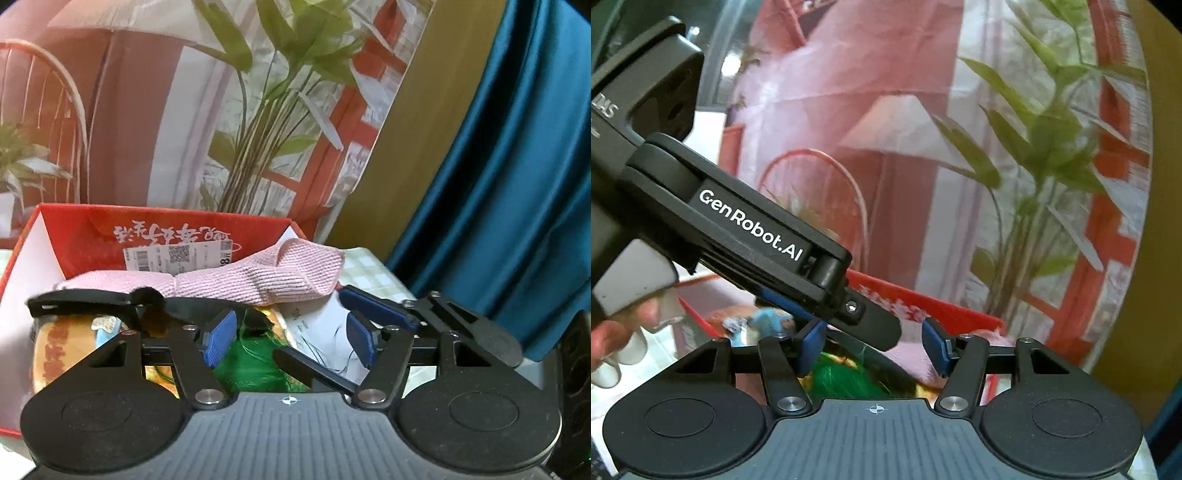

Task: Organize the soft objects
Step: 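Lift the green tassel over the box rim and release it inside, then reach down to the clear plastic bag with black contents with both tools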

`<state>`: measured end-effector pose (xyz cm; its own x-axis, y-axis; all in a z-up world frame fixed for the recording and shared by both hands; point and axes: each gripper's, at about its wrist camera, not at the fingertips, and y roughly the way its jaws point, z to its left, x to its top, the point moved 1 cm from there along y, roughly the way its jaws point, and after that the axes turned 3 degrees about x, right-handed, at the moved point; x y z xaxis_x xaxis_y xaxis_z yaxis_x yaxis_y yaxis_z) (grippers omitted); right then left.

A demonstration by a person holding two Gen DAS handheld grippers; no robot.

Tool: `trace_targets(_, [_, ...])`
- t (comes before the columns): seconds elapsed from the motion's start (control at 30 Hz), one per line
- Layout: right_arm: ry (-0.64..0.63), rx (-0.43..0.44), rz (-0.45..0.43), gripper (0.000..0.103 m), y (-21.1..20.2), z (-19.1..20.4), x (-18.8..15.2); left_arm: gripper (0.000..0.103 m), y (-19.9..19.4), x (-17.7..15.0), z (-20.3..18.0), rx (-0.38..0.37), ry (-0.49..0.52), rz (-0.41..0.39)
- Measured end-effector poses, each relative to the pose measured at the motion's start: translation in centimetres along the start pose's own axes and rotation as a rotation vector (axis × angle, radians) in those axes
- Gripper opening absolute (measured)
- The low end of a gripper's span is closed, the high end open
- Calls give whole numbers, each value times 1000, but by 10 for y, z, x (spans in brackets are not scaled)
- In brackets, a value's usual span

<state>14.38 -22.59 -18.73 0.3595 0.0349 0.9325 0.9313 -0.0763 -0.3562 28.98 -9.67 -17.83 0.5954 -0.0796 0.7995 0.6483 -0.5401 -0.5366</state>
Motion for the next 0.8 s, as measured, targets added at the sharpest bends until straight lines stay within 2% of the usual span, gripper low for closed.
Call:
trace_targets(0.2, [37,-42,8,77,-9,-5,-12,85,-9,-8,5,59,1,-15])
trace_targets(0.37, [76,-78,-1,102,-23,-1,-16,99,-30,-20,7,136,35,-26])
trace_targets(0.53, [98,-87,14,103,-37,6,-17,103,-56,-39,13,257,45,-6])
trace_targets(0.8, [189,-66,86,103,-65,20,-39,103,-103,-88,30,326,10,25])
